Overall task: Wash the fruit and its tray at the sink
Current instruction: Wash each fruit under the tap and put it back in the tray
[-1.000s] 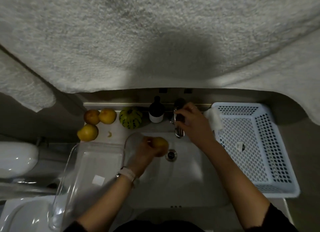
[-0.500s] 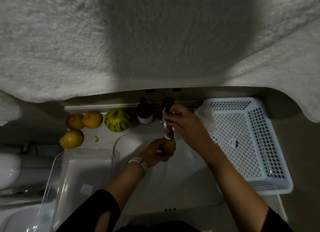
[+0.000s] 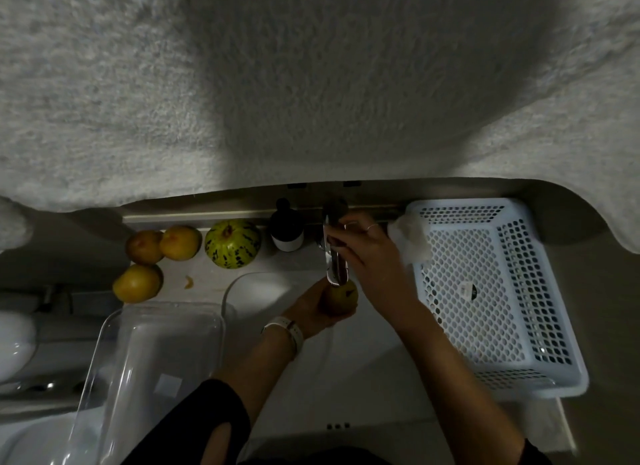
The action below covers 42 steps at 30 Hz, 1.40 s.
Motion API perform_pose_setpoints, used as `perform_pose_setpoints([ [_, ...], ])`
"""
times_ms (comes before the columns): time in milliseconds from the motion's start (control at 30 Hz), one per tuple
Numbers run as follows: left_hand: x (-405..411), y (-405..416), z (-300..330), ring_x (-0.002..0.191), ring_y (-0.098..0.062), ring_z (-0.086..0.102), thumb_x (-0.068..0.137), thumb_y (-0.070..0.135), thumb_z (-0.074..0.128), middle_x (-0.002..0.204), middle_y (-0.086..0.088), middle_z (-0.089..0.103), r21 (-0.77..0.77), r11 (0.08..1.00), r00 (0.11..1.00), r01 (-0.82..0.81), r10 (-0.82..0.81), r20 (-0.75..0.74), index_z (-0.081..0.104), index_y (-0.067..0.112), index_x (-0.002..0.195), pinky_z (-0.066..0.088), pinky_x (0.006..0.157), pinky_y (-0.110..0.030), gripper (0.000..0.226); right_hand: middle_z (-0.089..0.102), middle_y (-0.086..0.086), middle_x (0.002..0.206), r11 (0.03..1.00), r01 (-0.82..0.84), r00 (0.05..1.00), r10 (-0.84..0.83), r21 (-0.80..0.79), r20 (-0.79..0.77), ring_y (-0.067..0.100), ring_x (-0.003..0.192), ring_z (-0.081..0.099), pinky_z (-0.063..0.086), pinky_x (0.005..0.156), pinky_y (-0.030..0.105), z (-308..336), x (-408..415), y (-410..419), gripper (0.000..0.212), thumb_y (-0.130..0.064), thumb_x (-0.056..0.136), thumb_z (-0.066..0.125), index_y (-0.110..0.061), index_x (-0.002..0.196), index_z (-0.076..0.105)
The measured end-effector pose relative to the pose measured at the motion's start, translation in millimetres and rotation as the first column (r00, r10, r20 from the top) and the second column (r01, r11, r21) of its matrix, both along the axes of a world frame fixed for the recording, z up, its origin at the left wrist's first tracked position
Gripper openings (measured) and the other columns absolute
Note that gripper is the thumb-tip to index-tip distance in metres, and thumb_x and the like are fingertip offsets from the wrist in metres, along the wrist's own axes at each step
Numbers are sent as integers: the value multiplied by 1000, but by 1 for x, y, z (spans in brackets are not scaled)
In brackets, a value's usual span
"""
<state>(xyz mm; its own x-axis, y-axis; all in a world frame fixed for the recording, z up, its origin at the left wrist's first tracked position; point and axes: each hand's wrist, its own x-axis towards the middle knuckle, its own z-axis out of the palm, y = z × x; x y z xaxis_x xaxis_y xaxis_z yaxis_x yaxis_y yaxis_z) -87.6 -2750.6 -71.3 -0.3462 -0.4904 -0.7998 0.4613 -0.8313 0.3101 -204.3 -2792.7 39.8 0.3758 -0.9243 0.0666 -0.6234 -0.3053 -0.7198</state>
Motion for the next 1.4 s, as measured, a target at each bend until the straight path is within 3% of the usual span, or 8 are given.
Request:
perform_pose_setpoints([
  [233, -14, -6, 8, 58, -21, 65, 87, 39, 48, 69, -9, 66, 128, 981, 984, -147, 159, -84, 59, 9, 81, 54, 52, -24, 32, 52, 11, 127, 817, 533, 823, -561, 222, 89, 22, 114, 54, 47, 95, 35, -75, 0, 44, 31, -12, 97, 51, -10, 128, 52],
  [333, -18, -4, 2, 78, -24, 61, 94, 36, 42, 80, -12, 65, 157, 970, 978, -184, 197, -72, 60, 8, 86, 49, 75, -33, 34, 58, 8, 111, 748, 460, 848, -530, 479, 13, 26, 105, 58, 48, 90, 41, -103, 13, 58, 18, -26, 97, 52, -15, 111, 55],
  [533, -4, 4, -5, 83, -27, 61, 100, 35, 29, 78, -15, 70, 172, 972, 987, -161, 156, 40, 60, 4, 94, 47, 70, -35, 44, 68, 4, 95, 624, 467, 830, -554, 627, -67, 21, 90, 65, 50, 78, 33, -117, 37, 50, 33, -47, 87, 62, -17, 99, 64],
  [633, -1, 0, -12, 109, -35, 57, 102, 42, 24, 112, -21, 61, 179, 965, 977, -193, 173, 123, 53, 2, 115, 45, 95, -43, 51, 69, 8, 100, 506, 449, 750, -662, 736, -3, 26, 95, 66, 50, 80, 33, -118, 42, 34, 26, -36, 82, 71, -17, 98, 65],
  [733, -3, 1, -20, 95, -32, 57, 103, 49, 17, 111, -21, 60, 115, 974, 968, -193, 170, 184, 54, 7, 113, 39, 97, -44, 57, 66, 11, 102, 477, 432, 708, -705, 765, 39, 31, 102, 63, 50, 83, 38, -122, 39, 27, 22, -22, 84, 71, -13, 100, 60],
  [1000, -6, -4, -26, 94, -27, 59, 98, 39, 50, 103, -11, 62, -7, 999, 971, -54, 54, 234, 60, 13, 103, 46, 90, -38, 29, 62, 8, 115, 608, 338, 773, -615, 719, 157, 23, 107, 60, 50, 92, 37, -115, 31, 43, 24, -25, 96, 54, -16, 119, 57],
  [1167, -12, 1, -21, 79, -24, 66, 94, 30, 54, 86, -12, 71, 12, 996, 983, -86, 83, 166, 65, 8, 91, 54, 66, -33, 25, 59, -15, 96, 746, 308, 862, -481, 590, 159, 7, 93, 60, 44, 72, 9, -105, 8, 53, 25, -12, 91, 62, -37, 92, 56],
  [1400, -18, -6, -5, 60, -16, 66, 90, 30, 51, 70, -6, 66, 52, 990, 991, -133, 133, -3, 57, 10, 85, 53, 53, -23, 22, 61, 5, 122, 823, 297, 884, -429, 484, 185, 17, 113, 57, 47, 97, 32, -86, -7, 58, 35, -9, 89, 64, -14, 124, 59],
])
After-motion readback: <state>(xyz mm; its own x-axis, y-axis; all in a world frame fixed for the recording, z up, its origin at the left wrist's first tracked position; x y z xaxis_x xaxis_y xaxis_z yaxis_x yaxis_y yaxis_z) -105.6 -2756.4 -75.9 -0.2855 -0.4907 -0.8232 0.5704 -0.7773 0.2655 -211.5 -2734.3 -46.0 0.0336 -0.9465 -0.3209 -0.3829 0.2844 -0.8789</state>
